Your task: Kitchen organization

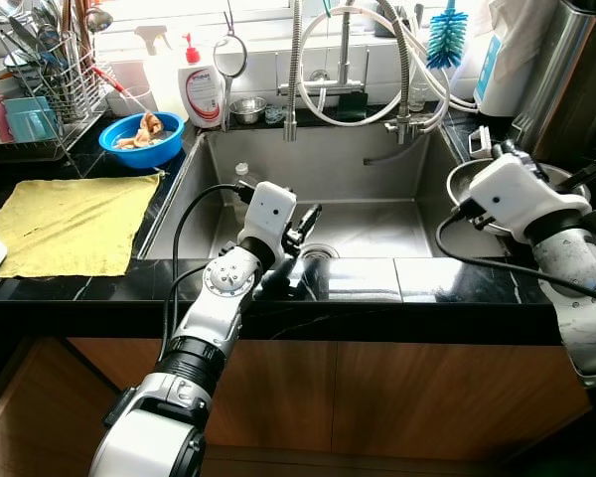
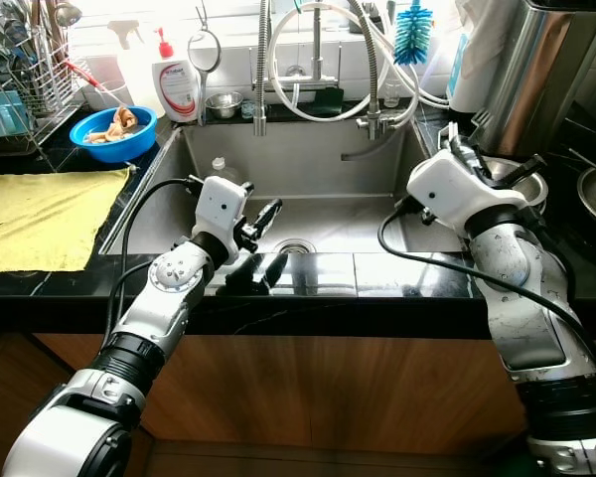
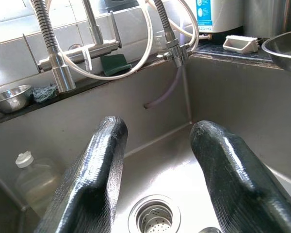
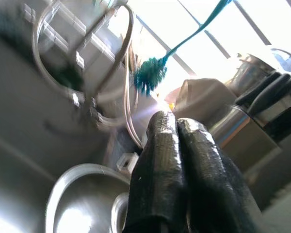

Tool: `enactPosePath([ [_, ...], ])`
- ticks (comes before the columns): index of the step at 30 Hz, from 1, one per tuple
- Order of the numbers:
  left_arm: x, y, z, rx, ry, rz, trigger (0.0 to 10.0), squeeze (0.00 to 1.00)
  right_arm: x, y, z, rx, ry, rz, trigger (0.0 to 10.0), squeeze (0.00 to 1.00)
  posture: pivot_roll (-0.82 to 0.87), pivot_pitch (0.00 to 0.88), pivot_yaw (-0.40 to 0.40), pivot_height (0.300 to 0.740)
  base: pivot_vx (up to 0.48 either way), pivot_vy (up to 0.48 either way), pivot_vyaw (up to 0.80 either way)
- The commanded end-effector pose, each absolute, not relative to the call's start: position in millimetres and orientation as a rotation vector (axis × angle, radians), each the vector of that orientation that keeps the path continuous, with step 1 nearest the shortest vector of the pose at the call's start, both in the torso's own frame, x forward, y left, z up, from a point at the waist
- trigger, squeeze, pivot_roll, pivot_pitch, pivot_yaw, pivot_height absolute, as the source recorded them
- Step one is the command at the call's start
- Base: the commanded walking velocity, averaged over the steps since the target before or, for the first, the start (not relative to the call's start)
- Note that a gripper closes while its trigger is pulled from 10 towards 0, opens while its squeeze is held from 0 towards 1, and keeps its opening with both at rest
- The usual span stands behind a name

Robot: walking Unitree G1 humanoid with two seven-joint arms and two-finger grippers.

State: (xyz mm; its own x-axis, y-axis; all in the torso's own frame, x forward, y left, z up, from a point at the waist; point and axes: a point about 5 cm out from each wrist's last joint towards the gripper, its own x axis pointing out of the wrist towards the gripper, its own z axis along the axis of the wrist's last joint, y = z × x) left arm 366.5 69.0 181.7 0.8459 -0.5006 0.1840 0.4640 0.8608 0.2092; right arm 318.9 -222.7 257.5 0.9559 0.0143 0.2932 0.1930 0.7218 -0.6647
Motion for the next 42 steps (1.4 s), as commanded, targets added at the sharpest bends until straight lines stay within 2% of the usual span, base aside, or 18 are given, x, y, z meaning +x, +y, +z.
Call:
enactPosePath([
  [1,366.5,70.8,182.8,0.17,-0.242,-0.505,10.0,0.0,314.4,-212.9,275.6,-0.671,-0.392,-0.07,10.0,0.0,-0.02,0.0,0.076,0.74,0.0,0.0,0.0],
  [2,366.2,70.0,183.2,0.168,-0.245,-0.508,10.0,0.0,306.2,-203.0,282.0,-0.443,-0.487,-0.049,10.0,0.0,-0.02,0.0,0.075,0.74,0.0,0.0,0.0],
  [3,366.3,70.5,183.7,0.168,-0.248,-0.506,10.0,0.0,303.0,-202.1,283.7,-0.342,-0.514,-0.049,10.0,0.0,-0.02,0.0,0.076,0.74,0.0,0.0,0.0],
  [5,366.7,72.4,184.0,0.167,-0.247,-0.501,10.0,0.0,300.5,-201.7,282.5,-0.233,-0.515,-0.033,10.0,0.0,-0.03,0.0,0.074,0.74,0.0,0.0,0.0],
  [6,367.6,75.6,183.7,0.17,-0.244,-0.495,10.0,0.0,296.9,-199.9,279.3,-0.088,-0.515,0.007,10.0,0.0,-0.03,0.0,0.074,0.74,0.0,0.0,0.0],
  [8,368.7,78.7,184.0,0.166,-0.241,-0.484,10.0,0.0,292.9,-198.5,275.6,0.066,-0.512,0.043,10.0,0.0,-0.02,0.0,0.072,0.74,0.0,0.0,0.0],
  [10,370.1,81.6,185.6,0.157,-0.241,-0.473,10.0,0.0,289.2,-203.1,264.5,0.186,-0.473,0.02,10.0,0.0,-0.02,0.0,0.068,0.74,0.0,0.0,0.0],
  [11,370.1,81.6,185.6,0.157,-0.241,-0.473,10.0,0.0,289.2,-203.1,264.5,0.186,-0.473,0.02,10.0,0.0,-0.02,0.0,0.068,0.74,0.0,0.0,0.0],
  [12,370.5,82.8,186.1,0.156,-0.242,-0.469,10.0,0.0,285.6,-207.0,254.8,0.281,-0.444,0.008,10.0,0.0,-0.02,0.0,0.065,0.74,0.0,0.0,0.0],
  [19,372.3,88.6,187.2,0.152,-0.242,-0.442,10.0,0.0,270.1,-214.4,235.1,0.499,-0.366,0.095,10.0,0.0,-0.02,0.0,0.061,0.74,0.0,0.0,0.0],
  [22,374.1,93.6,187.3,0.144,-0.235,-0.422,10.0,0.0,261.2,-217.0,226.1,0.536,-0.321,0.163,10.0,0.0,-0.02,0.0,0.059,0.74,0.0,0.0,0.0],
  [27,378.0,100.9,188.9,0.078,-0.213,-0.386,10.0,0.0,245.1,-215.9,229.3,0.595,-0.363,0.314,10.0,0.0,-0.03,0.0,0.06,0.74,0.0,0.0,0.0],
  [30,382.4,105.9,188.6,-0.115,-0.156,-0.365,10.0,0.0,235.4,-219.9,229.6,0.77,-0.428,0.393,10.0,0.0,-0.03,0.0,0.059,0.74,0.0,0.0,0.0],
  [33,384.8,106.8,191.4,-0.291,-0.118,-0.395,10.0,0.0,229.5,-216.4,229.4,0.811,-0.448,0.45,10.0,0.0,-0.02,0.0,0.058,0.74,0.0,0.0,0.0],
  [38,381.4,102.4,201.7,-0.617,-0.047,-0.63,10.0,0.0,220.4,-210.6,222.7,0.877,-0.437,0.519,10.0,0.0,-0.02,0.0,0.056,0.74,0.0,0.0,0.0],
  [42,375.5,101.0,207.9,-0.728,-0.044,-0.735,10.0,0.0,217.3,-209.4,218.8,0.918,-0.427,0.525,10.0,0.0,-0.02,0.0,0.056,0.74,0.0,0.0,0.0],
])
